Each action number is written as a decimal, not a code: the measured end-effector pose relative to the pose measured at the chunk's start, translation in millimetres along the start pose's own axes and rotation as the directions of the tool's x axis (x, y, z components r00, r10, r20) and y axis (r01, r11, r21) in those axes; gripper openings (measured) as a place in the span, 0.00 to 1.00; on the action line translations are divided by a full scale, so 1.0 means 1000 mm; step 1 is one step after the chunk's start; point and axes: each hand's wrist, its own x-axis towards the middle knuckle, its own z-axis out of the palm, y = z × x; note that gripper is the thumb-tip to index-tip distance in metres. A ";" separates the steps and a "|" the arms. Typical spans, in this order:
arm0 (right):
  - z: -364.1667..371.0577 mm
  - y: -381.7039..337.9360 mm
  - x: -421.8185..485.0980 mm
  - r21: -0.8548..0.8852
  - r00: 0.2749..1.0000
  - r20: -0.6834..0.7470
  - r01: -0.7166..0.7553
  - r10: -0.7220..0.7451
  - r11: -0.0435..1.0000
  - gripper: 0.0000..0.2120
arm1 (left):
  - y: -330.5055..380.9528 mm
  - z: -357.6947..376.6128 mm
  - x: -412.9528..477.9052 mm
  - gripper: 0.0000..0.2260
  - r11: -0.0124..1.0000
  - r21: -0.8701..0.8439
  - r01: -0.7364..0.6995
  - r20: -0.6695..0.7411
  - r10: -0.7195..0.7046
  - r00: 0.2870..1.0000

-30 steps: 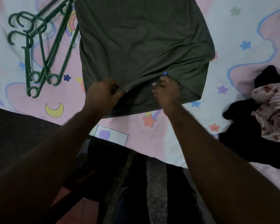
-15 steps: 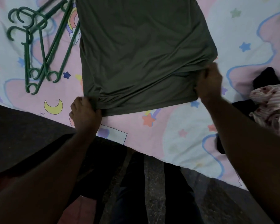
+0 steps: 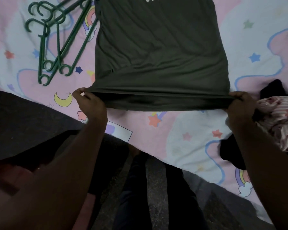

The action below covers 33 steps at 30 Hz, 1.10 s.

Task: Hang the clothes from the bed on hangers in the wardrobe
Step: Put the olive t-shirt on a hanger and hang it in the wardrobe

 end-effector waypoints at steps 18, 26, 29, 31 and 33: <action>-0.120 -0.245 -0.016 0.035 0.984 0.174 0.034 -0.040 0.999 0.10 | 0.202 -0.111 0.063 0.10 0.928 0.347 -0.134 0.473 -0.050 0.880; -0.234 -0.513 -0.095 0.476 0.938 -0.027 0.315 -0.345 0.821 0.15 | 0.487 -0.183 0.064 0.08 0.877 -0.475 0.072 0.526 0.218 0.822; -0.277 -0.567 -0.116 0.471 0.902 -0.036 0.395 -0.430 0.789 0.11 | 0.547 -0.206 0.055 0.12 0.804 -0.589 0.084 0.535 0.310 0.786; -0.304 -0.587 -0.129 0.460 0.878 -0.058 0.446 -0.475 0.768 0.10 | 0.575 -0.221 0.045 0.13 0.793 -0.607 0.056 0.533 0.354 0.769; -0.326 -0.600 -0.141 0.472 0.847 -0.105 0.504 -0.521 0.724 0.11 | 0.595 -0.234 0.040 0.13 0.773 -0.633 0.026 0.484 0.369 0.794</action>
